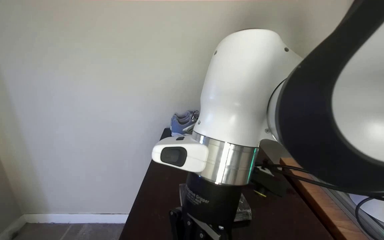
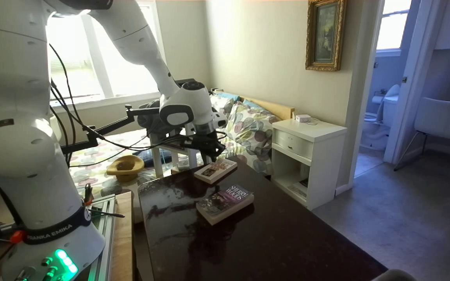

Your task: Move the novel on the left and place it next to the novel in the center

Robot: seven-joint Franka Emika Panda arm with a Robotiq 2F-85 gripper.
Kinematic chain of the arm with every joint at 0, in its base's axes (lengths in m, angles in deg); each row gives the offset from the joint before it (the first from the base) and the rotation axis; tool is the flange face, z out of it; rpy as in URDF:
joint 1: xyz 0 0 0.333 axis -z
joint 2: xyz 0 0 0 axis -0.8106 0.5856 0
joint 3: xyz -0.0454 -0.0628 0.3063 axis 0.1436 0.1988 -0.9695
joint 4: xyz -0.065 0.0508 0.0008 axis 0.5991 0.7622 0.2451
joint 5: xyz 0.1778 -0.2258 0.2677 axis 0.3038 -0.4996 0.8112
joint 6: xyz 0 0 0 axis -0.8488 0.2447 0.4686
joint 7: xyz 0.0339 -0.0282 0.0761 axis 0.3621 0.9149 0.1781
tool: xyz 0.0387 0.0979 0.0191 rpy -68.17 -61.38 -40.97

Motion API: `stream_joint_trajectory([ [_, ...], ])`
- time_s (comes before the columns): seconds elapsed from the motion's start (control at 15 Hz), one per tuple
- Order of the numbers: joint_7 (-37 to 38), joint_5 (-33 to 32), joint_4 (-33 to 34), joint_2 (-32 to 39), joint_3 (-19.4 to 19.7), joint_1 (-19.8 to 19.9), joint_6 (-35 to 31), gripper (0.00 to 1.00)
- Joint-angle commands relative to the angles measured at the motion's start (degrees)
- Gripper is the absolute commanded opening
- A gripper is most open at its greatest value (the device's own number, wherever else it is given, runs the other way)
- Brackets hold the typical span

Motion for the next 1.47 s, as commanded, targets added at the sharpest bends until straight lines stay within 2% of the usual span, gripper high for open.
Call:
stream_joint_trajectory([
  [0.0, -2.47, 2.13, 1.15, 2.04, -1.67, 2.64, 1.59, 0.0],
  [0.4, -2.55, 1.17, 1.16, 4.7, -2.95, 4.51, 1.97, 0.0],
  [0.93, 1.2, -2.29, -0.45, 5.99, 1.37, 1.64, 0.36, 0.0],
  [1.4, 4.04, -1.41, -3.53, 4.38, 4.85, 1.28, 1.2, 0.0],
])
